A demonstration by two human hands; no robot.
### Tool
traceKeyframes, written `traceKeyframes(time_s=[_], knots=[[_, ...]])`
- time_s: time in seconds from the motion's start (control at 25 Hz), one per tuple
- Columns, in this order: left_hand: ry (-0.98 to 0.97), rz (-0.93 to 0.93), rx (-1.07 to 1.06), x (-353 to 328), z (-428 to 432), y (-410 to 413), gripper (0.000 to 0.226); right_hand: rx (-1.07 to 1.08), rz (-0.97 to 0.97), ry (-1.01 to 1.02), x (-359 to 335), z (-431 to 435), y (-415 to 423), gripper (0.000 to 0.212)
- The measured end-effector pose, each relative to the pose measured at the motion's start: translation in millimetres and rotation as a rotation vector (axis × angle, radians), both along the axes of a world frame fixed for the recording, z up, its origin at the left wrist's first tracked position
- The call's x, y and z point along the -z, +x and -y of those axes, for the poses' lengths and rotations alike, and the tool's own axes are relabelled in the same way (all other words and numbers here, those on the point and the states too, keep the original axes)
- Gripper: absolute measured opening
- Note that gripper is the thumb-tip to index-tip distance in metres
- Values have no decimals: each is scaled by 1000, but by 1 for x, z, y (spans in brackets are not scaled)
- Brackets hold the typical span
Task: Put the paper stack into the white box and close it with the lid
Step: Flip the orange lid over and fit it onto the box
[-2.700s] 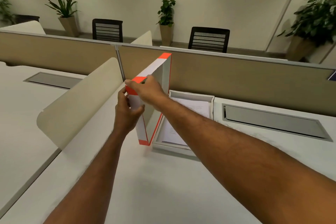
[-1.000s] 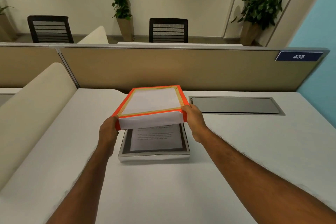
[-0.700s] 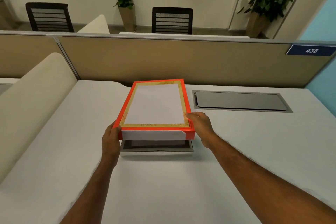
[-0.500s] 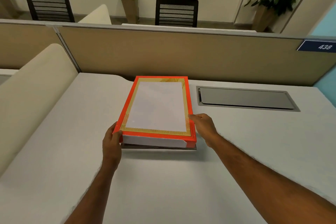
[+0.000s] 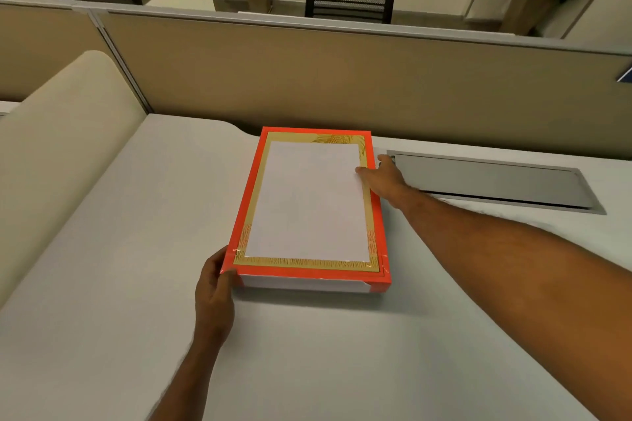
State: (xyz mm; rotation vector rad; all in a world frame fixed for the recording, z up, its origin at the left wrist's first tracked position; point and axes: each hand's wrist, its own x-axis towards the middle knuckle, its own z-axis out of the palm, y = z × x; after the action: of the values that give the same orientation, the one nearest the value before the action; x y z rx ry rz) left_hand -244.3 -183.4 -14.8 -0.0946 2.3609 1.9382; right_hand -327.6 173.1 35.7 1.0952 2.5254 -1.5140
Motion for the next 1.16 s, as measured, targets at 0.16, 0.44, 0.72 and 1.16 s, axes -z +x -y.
traceKeyframes(time_s=[0.16, 0.44, 0.72, 1.16], knots=[[-24, 30, 4, -7, -4, -24, 52, -120, -33, 224, 16, -14, -26, 73], [-413, 86, 272, -13, -16, -67, 70, -295, 66, 406, 39, -21, -41, 86], [-504, 88, 320, -12, -17, -63, 79, -322, 97, 439, 38, -23, -45, 87], [-552, -42, 298, -8, -23, -55, 72, -241, -31, 410, 56, 43, 56, 83]])
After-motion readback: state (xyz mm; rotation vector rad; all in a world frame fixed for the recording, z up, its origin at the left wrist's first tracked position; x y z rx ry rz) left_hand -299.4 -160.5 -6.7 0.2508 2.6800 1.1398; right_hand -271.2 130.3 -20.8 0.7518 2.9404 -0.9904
